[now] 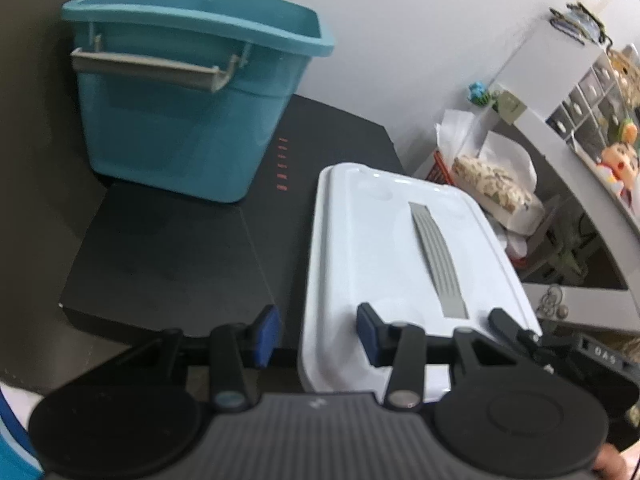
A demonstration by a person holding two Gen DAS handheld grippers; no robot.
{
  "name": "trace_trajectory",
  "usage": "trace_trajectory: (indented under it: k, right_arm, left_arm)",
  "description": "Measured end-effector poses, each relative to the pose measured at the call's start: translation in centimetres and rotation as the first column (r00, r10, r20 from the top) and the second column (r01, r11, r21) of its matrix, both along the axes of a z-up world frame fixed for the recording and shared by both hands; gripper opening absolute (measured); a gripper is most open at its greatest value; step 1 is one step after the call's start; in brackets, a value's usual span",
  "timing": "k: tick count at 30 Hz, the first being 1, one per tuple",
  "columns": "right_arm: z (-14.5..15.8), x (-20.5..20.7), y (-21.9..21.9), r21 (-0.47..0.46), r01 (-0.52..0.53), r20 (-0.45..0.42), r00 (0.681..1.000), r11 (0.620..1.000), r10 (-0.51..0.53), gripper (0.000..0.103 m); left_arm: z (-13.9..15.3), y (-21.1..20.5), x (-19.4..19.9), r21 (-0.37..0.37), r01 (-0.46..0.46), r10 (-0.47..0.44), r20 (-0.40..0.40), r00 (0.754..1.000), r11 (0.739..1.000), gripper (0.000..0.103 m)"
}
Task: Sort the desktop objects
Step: 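Tilt the white lidded box up onto its side with the right tool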
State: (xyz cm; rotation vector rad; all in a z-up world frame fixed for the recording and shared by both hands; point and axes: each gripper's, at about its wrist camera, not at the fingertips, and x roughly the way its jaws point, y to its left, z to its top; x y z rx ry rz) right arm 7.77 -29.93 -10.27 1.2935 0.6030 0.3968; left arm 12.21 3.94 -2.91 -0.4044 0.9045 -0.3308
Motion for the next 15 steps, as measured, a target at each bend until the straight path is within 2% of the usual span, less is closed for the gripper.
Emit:
trace_trajectory:
  k: [8, 15]
  right_arm:
    - [-0.5, 0.0, 0.0, 0.107, 0.012, 0.021, 1.0, 0.994, -0.015, 0.008]
    - [-1.2, -0.1, -0.5, 0.193, 0.01, 0.039, 0.999, 0.981, -0.018, 0.009]
  left_arm:
    - [0.5, 1.1, 0.0, -0.145, -0.018, 0.018, -0.003, 1.0, 0.989, 0.046]
    - [0.7, 1.2, 0.1, -0.186, -0.008, 0.008, -0.001, 1.0, 0.983, 0.047]
